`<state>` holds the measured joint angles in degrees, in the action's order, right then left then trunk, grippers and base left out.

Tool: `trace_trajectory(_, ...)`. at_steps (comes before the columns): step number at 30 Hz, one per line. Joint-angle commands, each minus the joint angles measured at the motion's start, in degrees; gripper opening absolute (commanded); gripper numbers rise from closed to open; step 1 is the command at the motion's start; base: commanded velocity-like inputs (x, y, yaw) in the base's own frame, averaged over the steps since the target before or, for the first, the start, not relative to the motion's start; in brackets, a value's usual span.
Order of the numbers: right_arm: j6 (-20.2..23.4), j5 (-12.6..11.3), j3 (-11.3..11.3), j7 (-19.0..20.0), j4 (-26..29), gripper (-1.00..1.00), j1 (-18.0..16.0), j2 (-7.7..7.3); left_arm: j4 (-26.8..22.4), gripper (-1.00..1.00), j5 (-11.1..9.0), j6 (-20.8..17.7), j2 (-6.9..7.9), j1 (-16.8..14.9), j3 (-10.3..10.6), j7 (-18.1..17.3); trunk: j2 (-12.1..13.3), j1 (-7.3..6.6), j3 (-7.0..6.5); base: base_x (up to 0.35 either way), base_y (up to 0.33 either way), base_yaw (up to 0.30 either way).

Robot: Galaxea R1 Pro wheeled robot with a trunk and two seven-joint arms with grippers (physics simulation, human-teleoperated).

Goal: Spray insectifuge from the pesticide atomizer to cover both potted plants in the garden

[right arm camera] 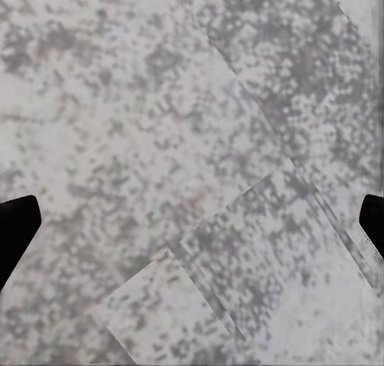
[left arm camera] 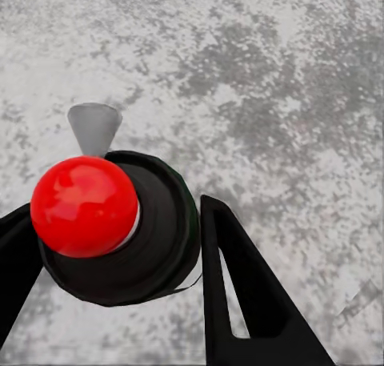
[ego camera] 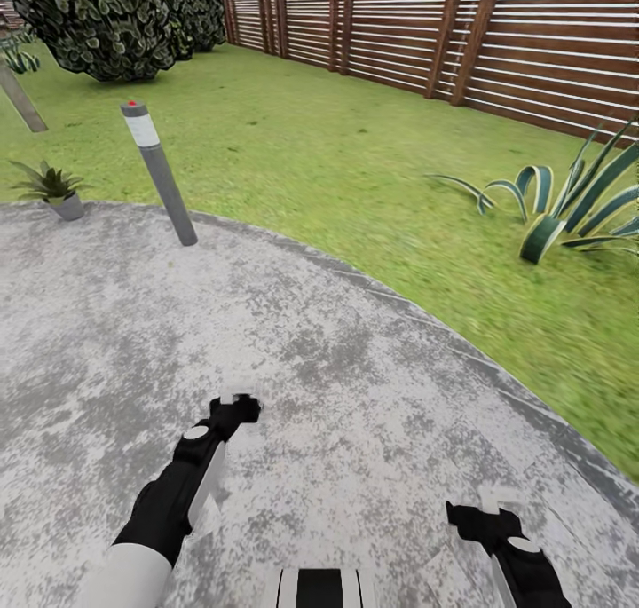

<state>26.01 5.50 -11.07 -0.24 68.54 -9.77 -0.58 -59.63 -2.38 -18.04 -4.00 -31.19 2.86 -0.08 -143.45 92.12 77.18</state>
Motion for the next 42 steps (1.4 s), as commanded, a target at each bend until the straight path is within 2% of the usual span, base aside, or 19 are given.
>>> trace_trajectory(1,0.35,0.56,0.01,0.01,0.09,1.00,0.00,-0.02,-0.29,-1.00,-0.27,-1.62,0.54,-0.01,0.02,0.00,0.00,-0.03,-0.19,0.000,0.000,0.000)
trace_trajectory(5,0.35,0.56,-0.07,-0.02,0.10,1.00,0.01,-0.04,-0.45,-1.00,-0.33,-2.67,1.00,-0.01,0.03,0.00,0.05,-0.14,-1.07,0.000,0.000,0.000)
trace_trajectory(17,0.35,0.57,-0.05,0.00,0.29,1.00,0.00,-0.03,-0.50,-1.00,-0.40,-3.06,1.10,-0.01,0.09,0.00,0.21,-0.45,-3.73,0.000,0.000,0.000)
trace_trajectory(35,0.62,0.57,-0.09,0.06,0.36,1.00,0.02,-0.04,-0.49,-1.00,-0.43,-3.31,1.01,-0.01,0.13,0.00,7.43,-4.40,-6.96,0.000,0.000,0.000)
trace_trajectory(42,0.65,0.57,-0.09,0.03,0.35,1.00,0.02,-0.04,-0.48,-1.00,-0.43,-6.45,1.01,-0.01,0.05,0.00,10.24,-5.94,-8.22,0.000,0.000,0.000)
